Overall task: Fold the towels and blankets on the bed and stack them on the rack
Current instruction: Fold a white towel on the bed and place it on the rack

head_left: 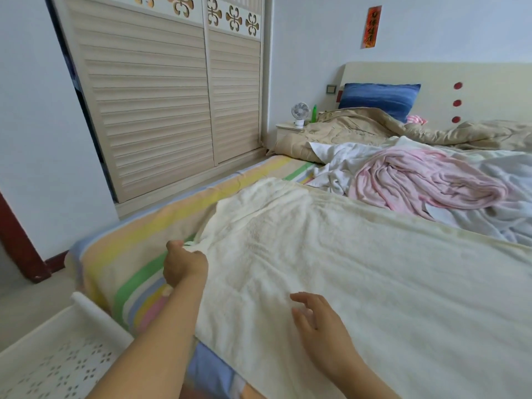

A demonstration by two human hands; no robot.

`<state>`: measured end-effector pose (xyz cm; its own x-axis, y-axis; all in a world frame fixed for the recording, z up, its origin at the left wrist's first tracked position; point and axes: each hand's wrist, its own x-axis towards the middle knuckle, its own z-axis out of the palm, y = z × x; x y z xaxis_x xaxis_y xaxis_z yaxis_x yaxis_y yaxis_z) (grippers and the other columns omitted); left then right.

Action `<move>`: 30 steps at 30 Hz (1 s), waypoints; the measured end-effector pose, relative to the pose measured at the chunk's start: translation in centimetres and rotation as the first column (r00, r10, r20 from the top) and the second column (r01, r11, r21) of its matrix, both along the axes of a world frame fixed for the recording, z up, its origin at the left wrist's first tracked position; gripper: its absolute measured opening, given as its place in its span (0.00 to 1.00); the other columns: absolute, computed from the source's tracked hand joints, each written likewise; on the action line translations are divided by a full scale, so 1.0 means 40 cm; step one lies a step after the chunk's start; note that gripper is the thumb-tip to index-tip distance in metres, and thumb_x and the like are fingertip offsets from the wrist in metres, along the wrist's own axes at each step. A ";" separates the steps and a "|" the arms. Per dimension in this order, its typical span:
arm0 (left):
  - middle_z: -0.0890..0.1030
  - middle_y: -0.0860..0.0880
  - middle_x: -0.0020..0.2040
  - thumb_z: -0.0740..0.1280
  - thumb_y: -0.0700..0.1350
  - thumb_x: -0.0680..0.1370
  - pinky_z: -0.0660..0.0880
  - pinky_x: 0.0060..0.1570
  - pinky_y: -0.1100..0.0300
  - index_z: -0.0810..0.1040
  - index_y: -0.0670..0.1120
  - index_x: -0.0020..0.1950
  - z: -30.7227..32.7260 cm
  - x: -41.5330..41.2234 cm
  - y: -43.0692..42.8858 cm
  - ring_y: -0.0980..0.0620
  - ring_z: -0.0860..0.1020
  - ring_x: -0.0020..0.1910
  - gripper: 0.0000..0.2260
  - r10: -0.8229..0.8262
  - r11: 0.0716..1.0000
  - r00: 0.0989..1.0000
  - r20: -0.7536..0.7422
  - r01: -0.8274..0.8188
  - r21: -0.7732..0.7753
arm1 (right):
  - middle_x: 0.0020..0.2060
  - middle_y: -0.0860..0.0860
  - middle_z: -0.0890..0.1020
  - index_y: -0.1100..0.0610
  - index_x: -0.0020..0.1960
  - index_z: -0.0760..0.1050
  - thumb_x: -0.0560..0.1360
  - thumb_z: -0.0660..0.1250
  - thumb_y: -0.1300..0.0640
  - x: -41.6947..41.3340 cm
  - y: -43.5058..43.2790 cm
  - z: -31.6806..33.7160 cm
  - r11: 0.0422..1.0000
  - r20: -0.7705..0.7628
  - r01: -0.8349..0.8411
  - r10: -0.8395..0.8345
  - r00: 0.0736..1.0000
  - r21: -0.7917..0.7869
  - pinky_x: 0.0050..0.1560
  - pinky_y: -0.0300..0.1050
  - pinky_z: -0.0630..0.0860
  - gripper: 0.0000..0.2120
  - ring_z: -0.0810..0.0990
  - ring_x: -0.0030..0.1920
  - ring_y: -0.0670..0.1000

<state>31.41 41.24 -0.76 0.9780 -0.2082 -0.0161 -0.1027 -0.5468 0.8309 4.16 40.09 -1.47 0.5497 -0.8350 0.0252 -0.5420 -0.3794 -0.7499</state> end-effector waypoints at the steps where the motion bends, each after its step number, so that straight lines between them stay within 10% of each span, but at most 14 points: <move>1: 0.80 0.39 0.56 0.67 0.37 0.76 0.74 0.46 0.49 0.70 0.43 0.63 0.010 -0.033 -0.010 0.37 0.78 0.53 0.16 -0.020 1.000 1.000 0.021 0.021 -0.020 | 0.61 0.37 0.72 0.44 0.64 0.71 0.81 0.58 0.51 -0.020 0.002 0.007 0.999 0.049 0.018 -0.021 0.999 0.048 0.60 0.35 0.69 0.13 0.71 0.62 0.39; 4: 0.80 0.42 0.56 0.68 0.38 0.75 0.75 0.47 0.49 0.71 0.45 0.62 0.042 -0.142 -0.049 0.39 0.79 0.52 0.16 -0.104 0.989 0.990 0.091 0.113 -0.093 | 0.55 0.38 0.78 0.43 0.59 0.74 0.81 0.59 0.52 -0.086 -0.006 0.021 0.978 0.167 0.062 -0.095 0.981 0.197 0.47 0.30 0.74 0.09 0.76 0.53 0.37; 11: 0.80 0.54 0.56 0.68 0.38 0.75 0.71 0.49 0.56 0.72 0.50 0.57 0.144 -0.645 -0.141 0.47 0.78 0.54 0.14 -0.491 0.823 0.812 0.316 0.551 -0.136 | 0.50 0.48 0.83 0.50 0.56 0.77 0.81 0.59 0.57 -0.430 -0.040 0.075 0.895 0.272 0.219 -0.338 0.901 0.388 0.51 0.45 0.80 0.10 0.84 0.46 0.47; 16: 0.81 0.54 0.54 0.65 0.43 0.78 0.73 0.52 0.58 0.71 0.54 0.58 0.131 -1.169 -0.104 0.50 0.79 0.54 0.11 -0.849 0.433 0.391 0.355 0.900 0.046 | 0.47 0.54 0.85 0.57 0.55 0.79 0.82 0.57 0.54 -0.822 -0.019 0.122 0.772 0.369 0.375 -0.593 0.715 0.513 0.55 0.54 0.79 0.14 0.85 0.47 0.55; 21: 0.82 0.50 0.53 0.62 0.48 0.80 0.70 0.51 0.57 0.73 0.53 0.58 0.073 -1.515 0.010 0.47 0.78 0.54 0.08 -0.958 0.067 0.020 0.287 0.985 0.156 | 0.39 0.57 0.85 0.62 0.55 0.78 0.82 0.55 0.48 -1.153 0.053 0.075 0.517 0.307 0.417 -0.825 0.474 0.747 0.37 0.46 0.77 0.21 0.83 0.36 0.55; 27: 0.83 0.51 0.51 0.63 0.51 0.78 0.71 0.50 0.57 0.76 0.53 0.56 0.005 -1.586 0.051 0.49 0.79 0.53 0.08 -0.966 0.085 0.040 0.254 0.982 0.167 | 0.53 0.61 0.83 0.62 0.59 0.77 0.78 0.64 0.47 -1.275 0.049 0.036 0.465 0.238 0.314 -0.798 0.554 0.828 0.56 0.54 0.78 0.19 0.82 0.48 0.59; 30: 0.83 0.52 0.47 0.63 0.52 0.78 0.73 0.48 0.57 0.76 0.52 0.52 0.004 -1.591 0.052 0.50 0.79 0.49 0.06 -0.956 0.148 0.112 0.272 0.982 0.114 | 0.38 0.56 0.83 0.60 0.46 0.80 0.76 0.68 0.51 -1.236 0.006 0.059 0.513 0.099 0.380 -0.684 0.723 0.769 0.39 0.44 0.79 0.12 0.82 0.38 0.52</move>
<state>-32.23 43.32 -0.60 -0.0922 -0.9695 0.2271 -0.6728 0.2288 0.7036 -45.27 40.35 0.88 0.0651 -0.8178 -0.5719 -0.1033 0.5645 -0.8190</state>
